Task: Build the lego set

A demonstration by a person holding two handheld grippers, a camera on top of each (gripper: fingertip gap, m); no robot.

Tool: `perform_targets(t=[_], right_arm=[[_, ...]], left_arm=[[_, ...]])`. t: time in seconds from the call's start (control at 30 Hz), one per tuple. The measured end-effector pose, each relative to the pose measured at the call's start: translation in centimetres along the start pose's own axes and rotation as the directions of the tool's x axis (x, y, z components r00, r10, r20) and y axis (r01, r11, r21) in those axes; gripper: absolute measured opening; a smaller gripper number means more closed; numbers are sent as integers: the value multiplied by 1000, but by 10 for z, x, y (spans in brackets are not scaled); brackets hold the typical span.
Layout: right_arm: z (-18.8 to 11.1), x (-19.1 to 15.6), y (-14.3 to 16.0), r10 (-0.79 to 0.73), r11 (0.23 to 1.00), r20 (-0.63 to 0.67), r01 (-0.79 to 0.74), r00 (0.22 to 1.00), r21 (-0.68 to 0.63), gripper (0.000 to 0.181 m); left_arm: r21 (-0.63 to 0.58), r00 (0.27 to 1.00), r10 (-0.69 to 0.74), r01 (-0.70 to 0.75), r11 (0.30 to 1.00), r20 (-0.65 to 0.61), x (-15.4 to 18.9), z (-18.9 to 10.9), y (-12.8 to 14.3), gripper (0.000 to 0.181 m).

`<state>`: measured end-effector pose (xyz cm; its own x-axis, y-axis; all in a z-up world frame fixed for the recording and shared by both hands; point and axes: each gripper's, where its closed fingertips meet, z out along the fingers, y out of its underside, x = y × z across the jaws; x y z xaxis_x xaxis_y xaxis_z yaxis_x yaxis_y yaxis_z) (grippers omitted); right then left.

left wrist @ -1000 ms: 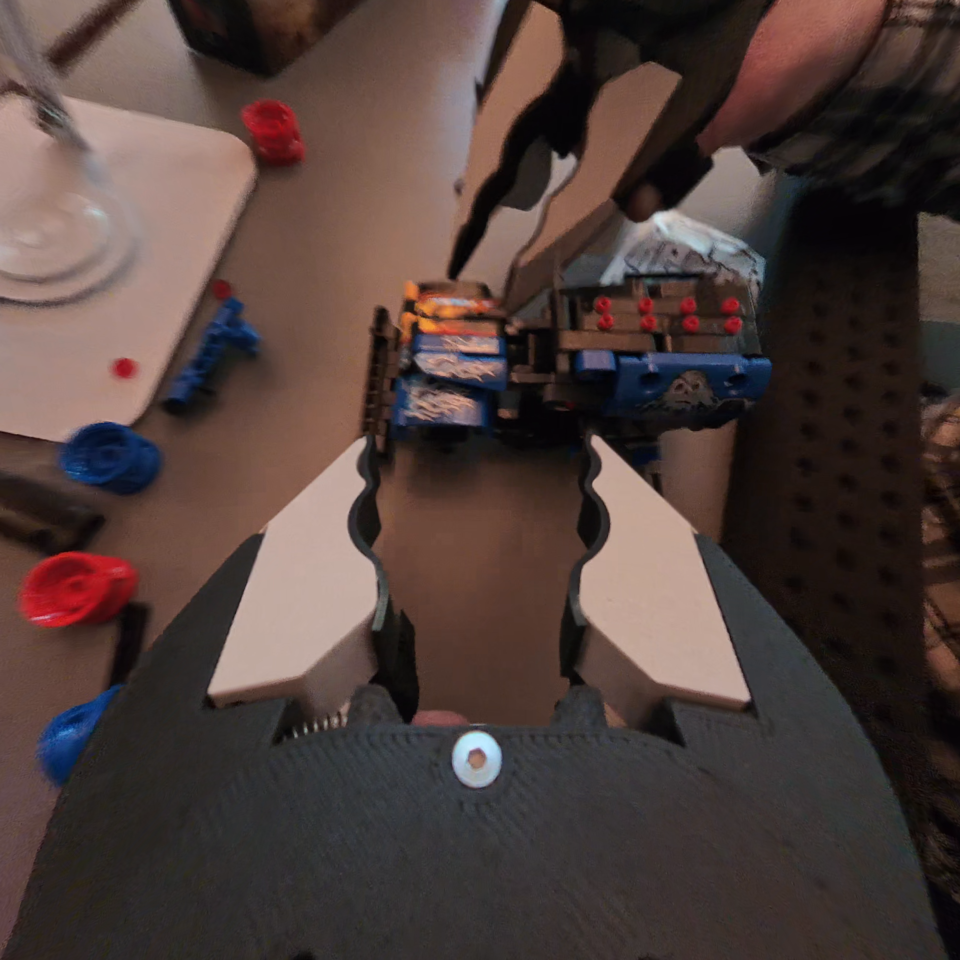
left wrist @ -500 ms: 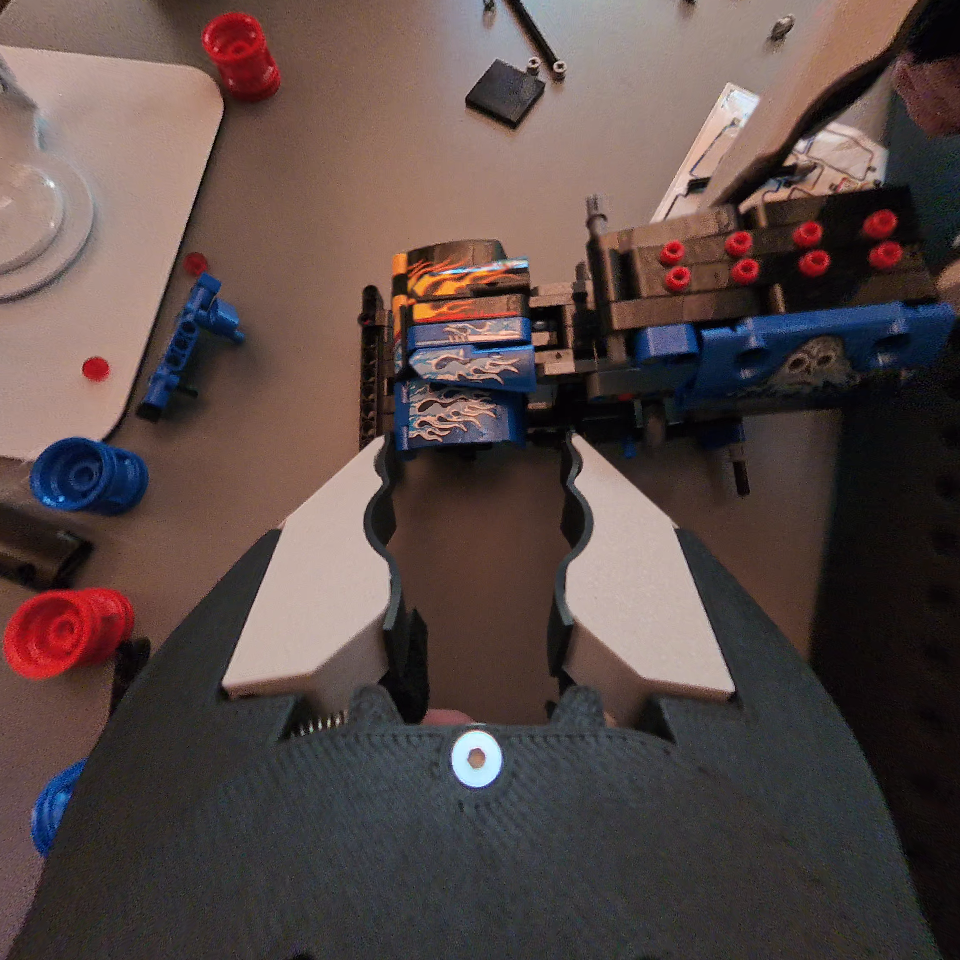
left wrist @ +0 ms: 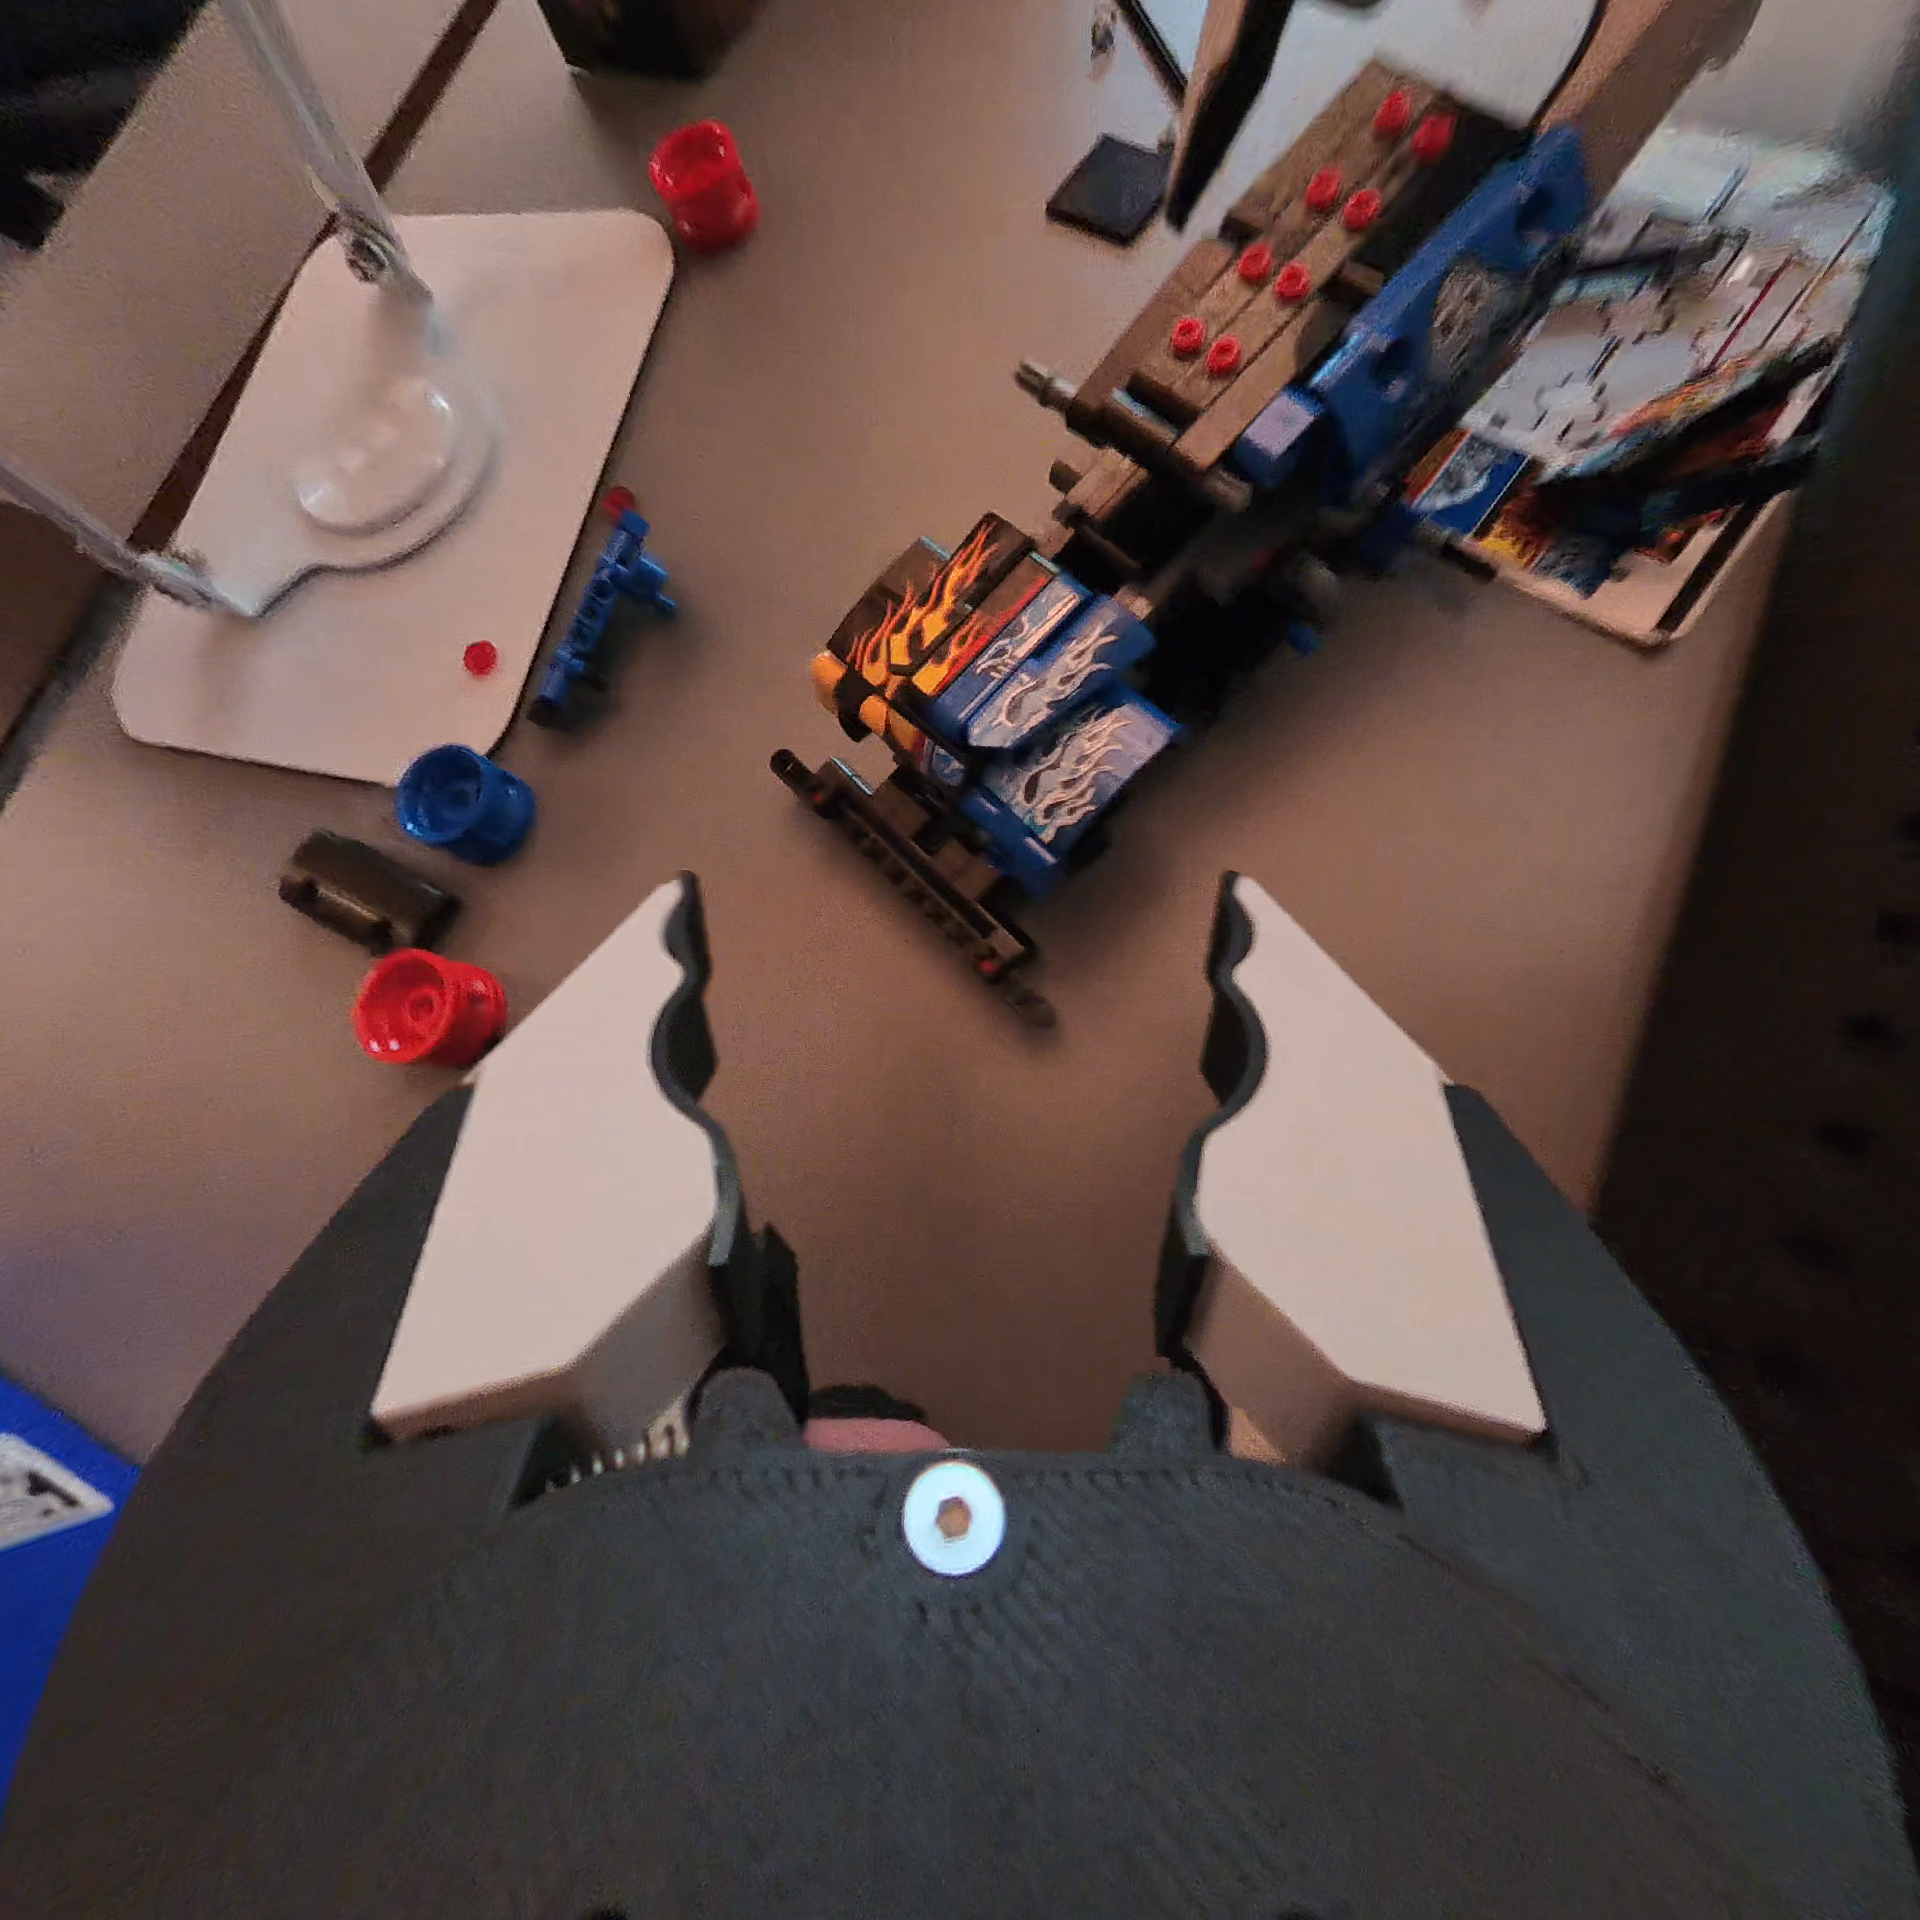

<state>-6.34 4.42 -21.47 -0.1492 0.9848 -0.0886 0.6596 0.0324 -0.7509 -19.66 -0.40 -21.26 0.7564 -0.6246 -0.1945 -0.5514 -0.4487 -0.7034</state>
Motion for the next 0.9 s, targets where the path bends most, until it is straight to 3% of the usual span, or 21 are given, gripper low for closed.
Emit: perform_targets(t=[0.1, 0.17, 0.2, 0.23, 0.43, 0.6, 0.67, 0.73, 0.9], right_arm=[[1, -7, 3, 25, 1000, 33, -26, 999, 13, 69], [3, -14, 8, 30, 999, 29, -31, 999, 15, 72], [6, -17, 10, 32, 999, 20, -32, 999, 14, 72], [9, -22, 12, 27, 1000, 17, -27, 999, 13, 72], [18, -16, 22, 42, 999, -40, -42, 998, -7, 59], [5, -9, 13, 174, 984, 122, -178, 977, 24, 50], [2, -3, 12, 235, 970, 195, -242, 952, 9, 50], [2, 0, 13, 278, 959, 273, -280, 921, -30, 51], [2, 12, 8, 345, 937, 382, -337, 858, -89, 51]], left_arm=[[-60, 991, 124, -126, 990, -49, -1, 31, 12, 98], [-69, 987, 137, -144, 987, -88, 3, 47, 14, 82], [-83, 986, 129, -138, 987, -104, 5, 51, 16, 62], [-77, 987, 111, -120, 990, -116, 8, 54, 14, 58], [-87, 993, -6, -4, 996, -117, 19, 52, 9, 53], [-124, 957, -195, 171, 977, -215, 37, 37, -3, 49], [-88, 928, -249, 233, 968, -276, 44, 30, -19, 30], [-99, 928, -261, 243, 965, -265, 41, 27, -24, 36], [-76, 987, -91, 81, 994, -131, 19, 32, -20, 96]])
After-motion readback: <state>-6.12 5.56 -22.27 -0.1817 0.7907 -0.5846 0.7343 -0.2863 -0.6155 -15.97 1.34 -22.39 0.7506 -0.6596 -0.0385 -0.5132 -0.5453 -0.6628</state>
